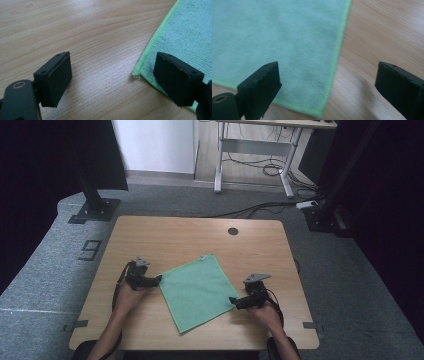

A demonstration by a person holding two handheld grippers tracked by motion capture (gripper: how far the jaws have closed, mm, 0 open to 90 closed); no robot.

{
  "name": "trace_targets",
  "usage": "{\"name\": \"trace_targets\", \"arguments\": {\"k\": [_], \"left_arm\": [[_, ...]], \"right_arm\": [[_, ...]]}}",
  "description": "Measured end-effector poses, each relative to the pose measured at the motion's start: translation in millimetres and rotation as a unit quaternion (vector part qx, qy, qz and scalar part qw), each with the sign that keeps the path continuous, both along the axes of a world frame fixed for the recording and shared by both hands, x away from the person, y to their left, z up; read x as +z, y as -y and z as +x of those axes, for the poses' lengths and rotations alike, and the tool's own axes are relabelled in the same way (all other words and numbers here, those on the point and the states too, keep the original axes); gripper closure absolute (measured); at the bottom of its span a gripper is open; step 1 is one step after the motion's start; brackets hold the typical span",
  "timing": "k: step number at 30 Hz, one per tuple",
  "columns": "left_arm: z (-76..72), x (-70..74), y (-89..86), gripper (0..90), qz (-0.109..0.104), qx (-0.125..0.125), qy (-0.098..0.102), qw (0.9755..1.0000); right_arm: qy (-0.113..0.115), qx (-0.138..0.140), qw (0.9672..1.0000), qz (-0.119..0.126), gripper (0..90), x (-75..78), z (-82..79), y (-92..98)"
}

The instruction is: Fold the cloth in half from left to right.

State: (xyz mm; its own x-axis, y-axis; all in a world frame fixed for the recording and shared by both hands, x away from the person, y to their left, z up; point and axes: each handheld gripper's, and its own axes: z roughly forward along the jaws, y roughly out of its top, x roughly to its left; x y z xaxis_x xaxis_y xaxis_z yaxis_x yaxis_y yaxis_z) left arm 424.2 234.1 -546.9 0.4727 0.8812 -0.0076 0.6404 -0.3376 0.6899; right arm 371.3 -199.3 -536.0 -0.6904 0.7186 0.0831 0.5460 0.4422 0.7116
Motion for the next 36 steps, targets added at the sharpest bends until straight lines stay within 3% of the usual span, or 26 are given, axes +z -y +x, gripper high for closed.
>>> {"name": "trace_targets", "arguments": {"k": [15, 23, 30, 34, 36], "left_arm": [[-1.2, 0.2, 0.1, 19.4, -0.004, -0.008, 0.004, 1.0000], [-4.6, 1.2, 1.1, 39.0, -0.011, -0.047, 0.014, 0.9988], [-6.7, 1.4, 5.7, 56.5, -0.018, -0.058, 0.015, 0.9980], [-6.8, 1.4, 7.3, 60.5, -0.020, -0.059, 0.015, 0.9980], [-5.3, 2.2, 6.9, 57.6, -0.031, -0.061, 0.006, 0.9977]], "right_arm": [[-0.015, 0.065, 0.9978, -0.005, 12.0, 1.5, -12.1, -38.9], [-0.017, 0.089, 0.9959, 0.003, 13.2, 2.8, -18.8, -57.9], [-0.018, 0.123, 0.9922, 0.010, 16.4, 5.6, -27.6, -78.4], [-0.020, 0.137, 0.9903, 0.017, 17.3, 7.2, -32.8, -89.8], [-0.022, 0.147, 0.9886, 0.020, 17.4, 7.5, -35.5, -96.7]]}}
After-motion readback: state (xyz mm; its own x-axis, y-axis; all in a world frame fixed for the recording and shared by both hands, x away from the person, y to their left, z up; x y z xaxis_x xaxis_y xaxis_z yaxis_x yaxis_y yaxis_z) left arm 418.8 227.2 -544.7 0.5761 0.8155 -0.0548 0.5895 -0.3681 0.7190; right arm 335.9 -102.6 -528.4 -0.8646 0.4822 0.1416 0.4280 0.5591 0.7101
